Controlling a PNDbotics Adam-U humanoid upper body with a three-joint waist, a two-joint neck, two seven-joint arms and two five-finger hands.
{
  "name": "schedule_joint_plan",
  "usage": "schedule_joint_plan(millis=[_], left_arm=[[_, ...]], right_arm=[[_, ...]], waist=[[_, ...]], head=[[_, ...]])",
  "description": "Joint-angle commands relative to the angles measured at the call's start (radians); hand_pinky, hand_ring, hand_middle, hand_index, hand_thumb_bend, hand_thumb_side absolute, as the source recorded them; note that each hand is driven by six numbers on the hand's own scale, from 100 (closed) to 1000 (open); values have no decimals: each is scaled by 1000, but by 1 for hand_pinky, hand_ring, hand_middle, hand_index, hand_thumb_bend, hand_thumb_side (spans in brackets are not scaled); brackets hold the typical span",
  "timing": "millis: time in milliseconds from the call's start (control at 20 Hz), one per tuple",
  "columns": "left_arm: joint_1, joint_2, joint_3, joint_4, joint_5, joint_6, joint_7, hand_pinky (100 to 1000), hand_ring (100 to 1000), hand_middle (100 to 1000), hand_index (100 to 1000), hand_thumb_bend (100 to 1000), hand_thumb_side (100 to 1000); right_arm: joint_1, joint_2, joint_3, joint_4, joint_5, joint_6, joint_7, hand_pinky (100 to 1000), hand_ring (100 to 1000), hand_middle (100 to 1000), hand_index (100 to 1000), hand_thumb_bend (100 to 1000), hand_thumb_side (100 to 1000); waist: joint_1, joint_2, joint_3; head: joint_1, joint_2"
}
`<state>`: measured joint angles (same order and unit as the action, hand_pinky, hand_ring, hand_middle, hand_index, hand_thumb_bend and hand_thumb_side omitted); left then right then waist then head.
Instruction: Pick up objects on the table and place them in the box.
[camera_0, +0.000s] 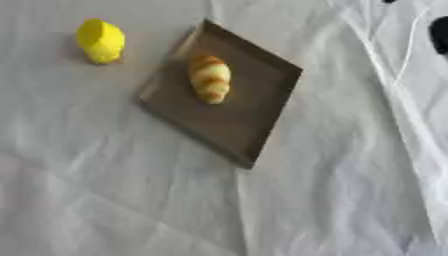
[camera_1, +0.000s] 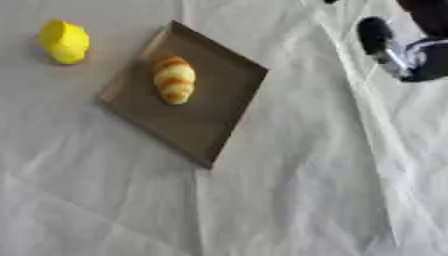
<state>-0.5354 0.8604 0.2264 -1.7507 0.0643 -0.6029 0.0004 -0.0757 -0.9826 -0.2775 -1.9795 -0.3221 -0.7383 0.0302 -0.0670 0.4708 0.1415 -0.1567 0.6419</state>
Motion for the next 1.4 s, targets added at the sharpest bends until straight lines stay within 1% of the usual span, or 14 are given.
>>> schedule_joint_plan(millis=[50, 150, 250, 300, 350, 400, 450, 500, 550, 650, 750, 900, 1250, 1400], left_arm=[[-39, 129, -27, 128, -100, -40, -18, 878, 941, 839, 923, 100, 429], [-63, 166, -48, 227, -169, -73, -58, 879, 949, 845, 922, 100, 417], [-88, 193, -68, 316, -235, -119, -108, 905, 984, 866, 929, 129, 339], [-100, 201, -79, 354, -269, -146, -137, 914, 996, 876, 933, 154, 348], [-112, 206, -89, 388, -300, -173, -167, 928, 1000, 889, 931, 207, 329], [-125, 209, -101, 423, -328, -200, -201, 928, 1000, 889, 931, 216, 323], [-140, 211, -113, 458, -353, -224, -233, 935, 1000, 893, 946, 284, 327], [-158, 209, -124, 495, -375, -245, -264, 935, 1000, 893, 947, 290, 326], [-174, 208, -134, 527, -397, -261, -292, 940, 1000, 899, 953, 376, 334], [-215, 198, -158, 585, -456, -285, -351, 942, 1000, 906, 957, 450, 357], [-251, 182, -181, 629, -514, -299, -395, 943, 1000, 911, 957, 501, 383], [-301, 148, -218, 677, -589, -304, -427, 941, 1000, 908, 952, 529, 392], [-394, 60, -275, 786, -706, -304, -428, 937, 1000, 895, 946, 556, 412], [-428, 25, -300, 814, -742, -304, -410, 941, 1000, 895, 947, 536, 399]], right_arm=[[50, 28, -74, -20, -23, -115, -73, 915, 725, 753, 899, 100, 495], [93, 69, -95, -21, -12, -155, -101, 918, 729, 782, 905, 100, 466], [124, 112, -113, -21, 6, -166, -114, 920, 728, 787, 905, 100, 482], [136, 134, -117, -21, 14, -167, -118, 920, 726, 782, 904, 100, 492], [148, 154, -117, -21, 19, -168, -118, 920, 724, 780, 901, 100, 491], [154, 172, -120, -21, 27, -168, -117, 920, 724, 780, 901, 100, 488], [158, 188, -123, -21, 35, -168, -117, 921, 725, 781, 897, 100, 495], [161, 202, -125, -21, 42, -169, -117, 921, 725, 780, 896, 100, 496], [163, 211, -126, -21, 47, -169, -120, 921, 725, 779, 896, 100, 505], [163, 222, -125, -21, 52, -169, -128, 922, 723, 777, 901, 100, 517], [163, 226, -120, -21, 56, -169, -130, 923, 720, 774, 898, 100, 535], [161, 231, -112, -21, 61, -169, -128, 925, 718, 773, 898, 100, 546], [158, 241, -97, -21, 58, -169, -117, 927, 709, 762, 896, 100, 562], [157, 244, -91, -21, 54, -169, -109, 928, 706, 759, 895, 100, 567]], waist=[[15, -16, -18], [26, -13, -39], [34, -12, -56], [37, -12, -63], [39, -11, -67], [42, -11, -72], [44, -10, -74], [45, -10, -76], [47, -9, -77], [49, -9, -80], [50, -9, -82], [50, -8, -84], [50, -10, -90], [50, -11, -91]], head=[[54, -36], [83, -45], [110, -51], [122, -53], [133, -54], [143, -56], [152, -57], [159, -58], [165, -58], [174, -57], [180, -57], [185, -57], [192, -58], [194, -57]])
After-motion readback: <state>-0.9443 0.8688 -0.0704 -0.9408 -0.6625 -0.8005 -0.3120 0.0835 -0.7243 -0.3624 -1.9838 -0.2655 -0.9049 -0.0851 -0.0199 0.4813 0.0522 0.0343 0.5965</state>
